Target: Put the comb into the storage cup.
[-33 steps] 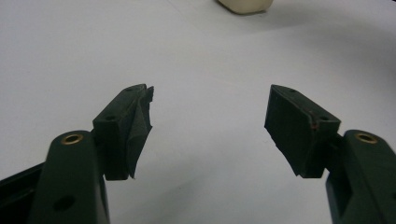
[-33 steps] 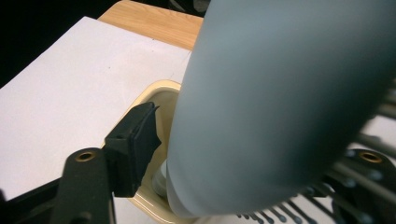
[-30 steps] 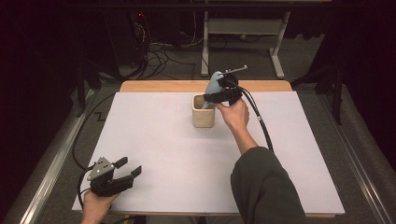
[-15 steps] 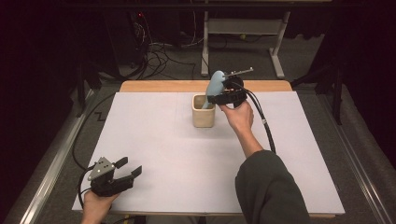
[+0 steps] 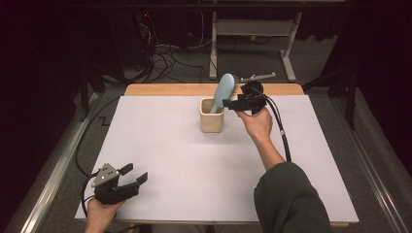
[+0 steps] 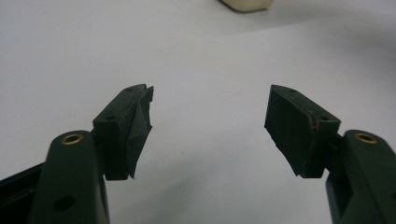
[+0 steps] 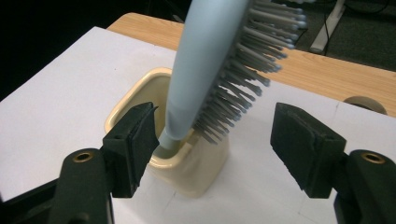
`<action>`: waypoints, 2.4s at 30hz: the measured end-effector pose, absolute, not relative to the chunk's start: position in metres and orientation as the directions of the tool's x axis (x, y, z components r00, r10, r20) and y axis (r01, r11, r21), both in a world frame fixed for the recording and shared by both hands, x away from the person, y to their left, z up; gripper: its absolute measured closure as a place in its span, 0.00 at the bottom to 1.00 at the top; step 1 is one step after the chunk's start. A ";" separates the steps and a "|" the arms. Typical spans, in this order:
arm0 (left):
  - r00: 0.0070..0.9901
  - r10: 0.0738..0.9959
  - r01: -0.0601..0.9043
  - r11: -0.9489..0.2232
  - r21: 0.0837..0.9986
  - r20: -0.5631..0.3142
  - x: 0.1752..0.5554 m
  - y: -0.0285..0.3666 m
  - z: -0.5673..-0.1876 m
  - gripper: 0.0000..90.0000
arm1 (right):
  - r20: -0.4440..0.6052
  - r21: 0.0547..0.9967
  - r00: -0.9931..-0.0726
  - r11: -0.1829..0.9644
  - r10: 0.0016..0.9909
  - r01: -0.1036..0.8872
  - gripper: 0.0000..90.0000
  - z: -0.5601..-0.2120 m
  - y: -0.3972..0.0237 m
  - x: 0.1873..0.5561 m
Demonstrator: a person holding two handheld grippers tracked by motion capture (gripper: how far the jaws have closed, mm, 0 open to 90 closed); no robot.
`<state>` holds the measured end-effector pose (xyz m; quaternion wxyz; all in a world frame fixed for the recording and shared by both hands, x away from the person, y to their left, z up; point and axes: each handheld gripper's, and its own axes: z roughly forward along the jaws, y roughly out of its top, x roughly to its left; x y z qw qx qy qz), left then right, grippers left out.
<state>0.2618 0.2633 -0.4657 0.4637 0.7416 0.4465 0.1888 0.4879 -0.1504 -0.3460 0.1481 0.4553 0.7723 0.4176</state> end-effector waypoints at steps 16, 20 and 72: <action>0.524 0.840 0.489 -0.164 0.857 -0.139 0.262 0.263 -0.466 0.36 | 0.118 0.802 -0.548 0.246 0.828 0.545 0.35 -0.343 -0.165 0.472; 0.525 0.840 0.490 -0.166 0.856 -0.138 0.262 0.263 -0.466 0.36 | 0.106 0.810 -0.552 0.250 0.827 0.530 0.35 -0.340 -0.167 0.468; 0.519 0.843 0.491 -0.157 0.857 -0.142 0.262 0.264 -0.466 0.36 | 0.061 0.870 -0.614 0.259 0.787 0.420 0.38 -0.324 -0.197 0.414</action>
